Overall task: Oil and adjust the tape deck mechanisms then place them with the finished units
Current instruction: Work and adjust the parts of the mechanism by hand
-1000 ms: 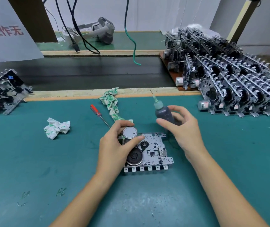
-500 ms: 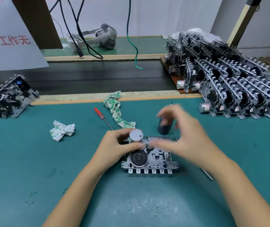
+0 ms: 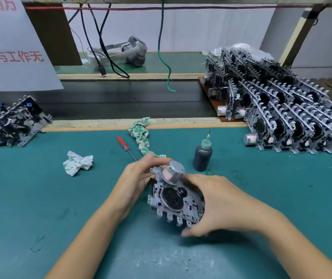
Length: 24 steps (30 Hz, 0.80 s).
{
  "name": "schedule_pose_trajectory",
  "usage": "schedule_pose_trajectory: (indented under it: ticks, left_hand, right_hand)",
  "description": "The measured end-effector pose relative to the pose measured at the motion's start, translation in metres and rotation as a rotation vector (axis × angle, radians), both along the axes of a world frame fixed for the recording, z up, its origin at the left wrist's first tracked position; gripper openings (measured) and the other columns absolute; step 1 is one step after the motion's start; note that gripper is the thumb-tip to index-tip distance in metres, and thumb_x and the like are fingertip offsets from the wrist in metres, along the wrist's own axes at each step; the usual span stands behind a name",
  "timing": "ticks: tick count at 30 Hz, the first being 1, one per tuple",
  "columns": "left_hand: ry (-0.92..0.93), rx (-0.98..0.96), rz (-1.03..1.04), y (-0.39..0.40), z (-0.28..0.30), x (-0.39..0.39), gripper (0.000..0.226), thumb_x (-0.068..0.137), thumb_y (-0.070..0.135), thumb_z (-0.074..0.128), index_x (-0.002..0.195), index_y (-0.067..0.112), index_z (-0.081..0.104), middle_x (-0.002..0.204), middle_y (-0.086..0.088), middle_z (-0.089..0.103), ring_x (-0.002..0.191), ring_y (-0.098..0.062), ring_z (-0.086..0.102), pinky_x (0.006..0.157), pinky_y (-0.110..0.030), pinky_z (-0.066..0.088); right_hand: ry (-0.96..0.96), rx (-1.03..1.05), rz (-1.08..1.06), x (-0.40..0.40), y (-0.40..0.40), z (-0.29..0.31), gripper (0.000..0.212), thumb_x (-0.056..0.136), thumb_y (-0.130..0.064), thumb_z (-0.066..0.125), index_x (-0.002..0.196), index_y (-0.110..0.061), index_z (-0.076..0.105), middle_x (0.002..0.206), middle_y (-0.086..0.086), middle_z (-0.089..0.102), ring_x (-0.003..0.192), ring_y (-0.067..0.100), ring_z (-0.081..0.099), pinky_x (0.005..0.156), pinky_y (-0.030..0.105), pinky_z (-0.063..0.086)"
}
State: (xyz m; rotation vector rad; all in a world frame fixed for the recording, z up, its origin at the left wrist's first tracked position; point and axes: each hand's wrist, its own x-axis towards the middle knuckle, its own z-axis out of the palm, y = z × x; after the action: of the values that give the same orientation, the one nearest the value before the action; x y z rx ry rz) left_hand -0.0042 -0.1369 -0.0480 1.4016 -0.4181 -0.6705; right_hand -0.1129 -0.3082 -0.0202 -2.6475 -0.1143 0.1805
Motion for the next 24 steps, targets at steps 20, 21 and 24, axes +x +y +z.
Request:
schedule_pose_trajectory:
  ticks: [20,21,24]
  left_hand:
    - [0.777,-0.4,-0.238,-0.018,-0.016,-0.039,0.065,0.076,0.042,0.064,0.124,-0.001,0.06,0.132,-0.03,0.051,0.123,-0.04,0.051,0.107,-0.048,0.038]
    - [0.811,-0.401,-0.228,-0.018,-0.017,-0.038,0.068,0.076,0.047,0.062,0.124,-0.001,0.06,0.133,-0.03,0.051,0.121,-0.039,0.053,0.107,-0.047,0.037]
    - [0.857,-0.427,-0.231,-0.016,-0.02,-0.036,0.077,0.075,0.055,0.062,0.126,-0.002,0.058,0.136,-0.03,0.046,0.118,-0.037,0.055,0.109,-0.048,0.034]
  right_hand:
    - [0.104,-0.357,-0.531,-0.007,-0.043,-0.031,0.014,0.099,-0.033,0.039,0.094,-0.02,0.042,0.103,-0.001,0.058,0.096,0.022,0.054,0.071,0.032,0.039]
    - [0.137,-0.225,-0.499,-0.004,-0.051,-0.026,0.013,0.1,-0.028,0.038,0.091,-0.019,0.042,0.096,-0.001,0.061,0.09,0.021,0.056,0.073,0.032,0.042]
    - [0.279,0.591,-0.325,-0.001,-0.055,-0.01,0.014,0.1,-0.02,0.042,0.088,-0.013,0.04,0.059,-0.003,0.055,0.056,0.015,0.051,0.059,0.024,0.044]
